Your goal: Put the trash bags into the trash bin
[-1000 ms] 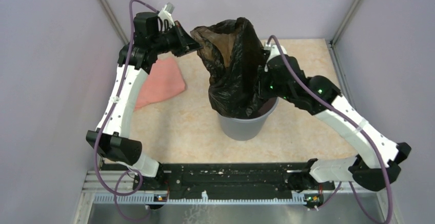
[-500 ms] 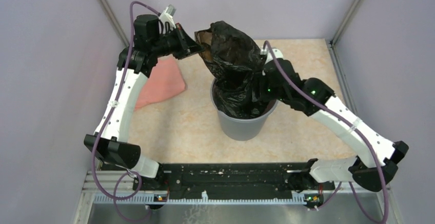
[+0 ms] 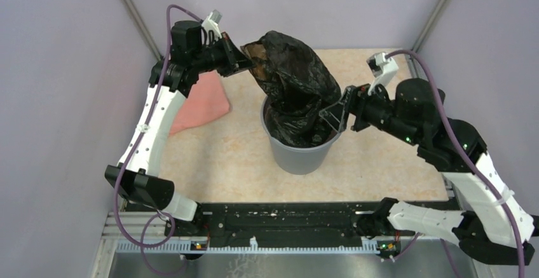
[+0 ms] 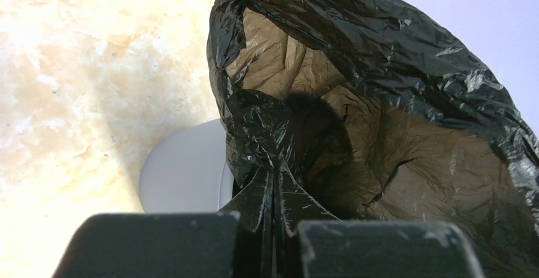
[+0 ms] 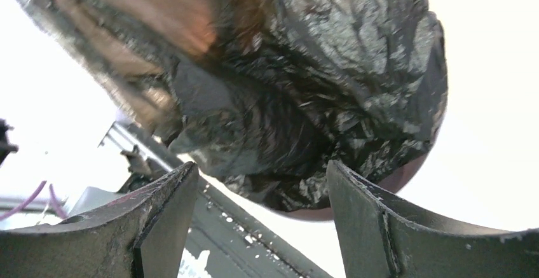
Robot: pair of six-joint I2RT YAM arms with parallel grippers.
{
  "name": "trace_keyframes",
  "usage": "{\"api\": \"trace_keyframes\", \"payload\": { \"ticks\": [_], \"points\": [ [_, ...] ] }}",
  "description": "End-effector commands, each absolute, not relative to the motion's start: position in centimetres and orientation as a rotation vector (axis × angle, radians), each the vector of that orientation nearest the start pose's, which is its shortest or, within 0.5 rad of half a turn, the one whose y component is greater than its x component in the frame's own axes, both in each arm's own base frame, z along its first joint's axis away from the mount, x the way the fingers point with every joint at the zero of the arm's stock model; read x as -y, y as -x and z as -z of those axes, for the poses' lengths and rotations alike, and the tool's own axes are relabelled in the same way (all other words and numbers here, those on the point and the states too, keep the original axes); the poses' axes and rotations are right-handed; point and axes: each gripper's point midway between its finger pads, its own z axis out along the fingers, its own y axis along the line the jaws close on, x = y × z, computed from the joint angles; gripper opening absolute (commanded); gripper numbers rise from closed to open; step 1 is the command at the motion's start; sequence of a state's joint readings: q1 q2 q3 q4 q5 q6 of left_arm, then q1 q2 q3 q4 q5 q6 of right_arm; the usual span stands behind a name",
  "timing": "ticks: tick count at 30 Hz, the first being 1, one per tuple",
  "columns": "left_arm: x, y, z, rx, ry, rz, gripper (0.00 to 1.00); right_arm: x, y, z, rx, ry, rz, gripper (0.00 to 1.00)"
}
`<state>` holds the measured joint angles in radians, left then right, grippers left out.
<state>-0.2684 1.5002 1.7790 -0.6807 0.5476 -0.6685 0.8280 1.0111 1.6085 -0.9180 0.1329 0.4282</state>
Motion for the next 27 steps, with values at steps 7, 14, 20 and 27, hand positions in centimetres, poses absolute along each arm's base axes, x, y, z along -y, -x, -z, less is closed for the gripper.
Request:
{"api": "trace_keyframes", "payload": {
  "ticks": [7, 14, 20, 27],
  "points": [
    [22.0, -34.8, -41.7, -2.015, 0.013, 1.154, 0.0, -23.8, -16.5, -39.2, -1.839, 0.462, -0.958, 0.75],
    [22.5, -35.0, -42.7, -2.005, 0.001, 1.167, 0.0, -27.2, -17.0, -36.5, -1.871, 0.471, -0.924, 0.74],
    [22.5, -35.1, -42.6, -2.01, -0.006, 1.158, 0.0, -26.7, -19.5, -33.1, -1.944, 0.419, -0.734, 0.38],
    [22.1, -35.3, -42.2, -2.025, -0.006, 1.12, 0.0, -22.5, -21.5, -28.3, -2.042, 0.402, -0.371, 0.02]
  ]
}}
